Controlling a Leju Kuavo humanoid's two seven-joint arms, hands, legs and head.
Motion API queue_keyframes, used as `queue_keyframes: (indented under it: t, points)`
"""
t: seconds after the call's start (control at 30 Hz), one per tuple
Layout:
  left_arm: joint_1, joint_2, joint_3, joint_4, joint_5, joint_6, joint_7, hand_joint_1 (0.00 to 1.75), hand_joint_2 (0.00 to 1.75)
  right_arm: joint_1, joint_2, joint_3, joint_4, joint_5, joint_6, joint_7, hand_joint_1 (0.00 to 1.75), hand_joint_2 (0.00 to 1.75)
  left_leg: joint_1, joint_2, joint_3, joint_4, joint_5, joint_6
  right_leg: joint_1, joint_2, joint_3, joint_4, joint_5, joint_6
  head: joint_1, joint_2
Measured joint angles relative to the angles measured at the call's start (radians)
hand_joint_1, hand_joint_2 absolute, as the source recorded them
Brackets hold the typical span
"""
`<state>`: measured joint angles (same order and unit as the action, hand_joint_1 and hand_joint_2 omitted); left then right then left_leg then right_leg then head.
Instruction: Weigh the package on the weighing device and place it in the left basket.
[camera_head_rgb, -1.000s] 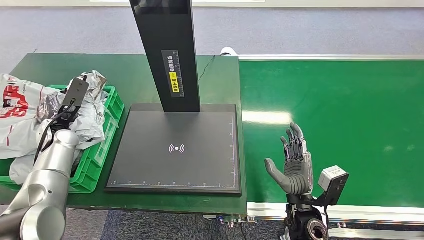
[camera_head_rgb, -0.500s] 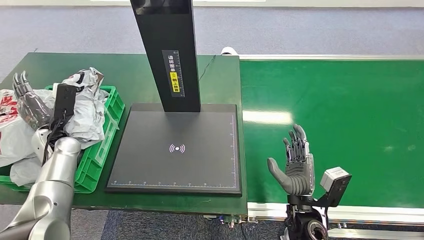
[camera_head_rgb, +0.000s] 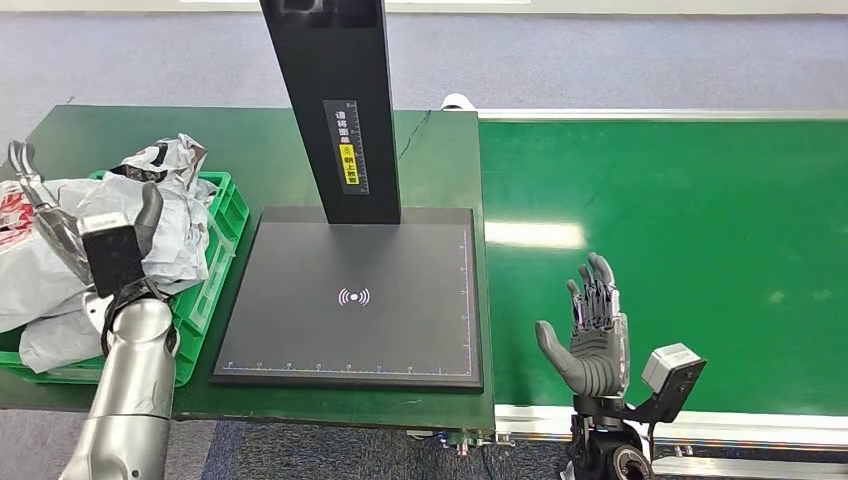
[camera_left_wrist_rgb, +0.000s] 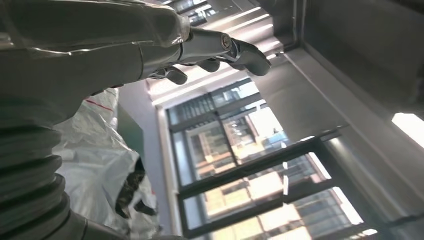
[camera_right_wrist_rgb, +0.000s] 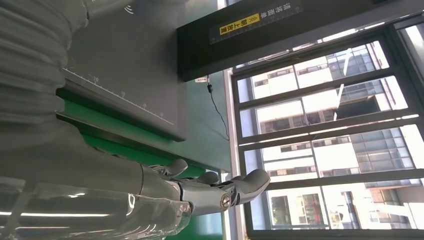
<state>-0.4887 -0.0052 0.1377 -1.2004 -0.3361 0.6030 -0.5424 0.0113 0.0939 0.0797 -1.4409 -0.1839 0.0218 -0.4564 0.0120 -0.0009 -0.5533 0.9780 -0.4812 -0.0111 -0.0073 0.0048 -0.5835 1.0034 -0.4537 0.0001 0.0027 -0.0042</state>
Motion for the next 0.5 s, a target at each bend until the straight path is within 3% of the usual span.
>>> queue_keyframes:
  t: [0.23, 0.5]
  points:
    - [0.115, -0.047, -0.072, -0.212, 0.050, -0.007, -0.066, 0.00, 1.75, -0.003, -0.005, 0.000, 0.000, -0.001, 0.002, -0.007, 0.00, 1.75, 0.000, 0.000, 0.000, 0.000, 0.000, 0.000, 0.000, 0.000, 0.000, 0.000, 0.000, 0.000, 0.000, 0.000]
    - [0.153, -0.062, -0.094, -0.296, 0.056, -0.008, -0.071, 0.00, 1.75, -0.006, -0.006, 0.000, 0.000, -0.002, 0.002, -0.008, 0.00, 1.75, 0.000, 0.000, 0.000, 0.000, 0.000, 0.000, 0.000, 0.000, 0.000, 0.000, 0.000, 0.000, 0.000, 0.000]
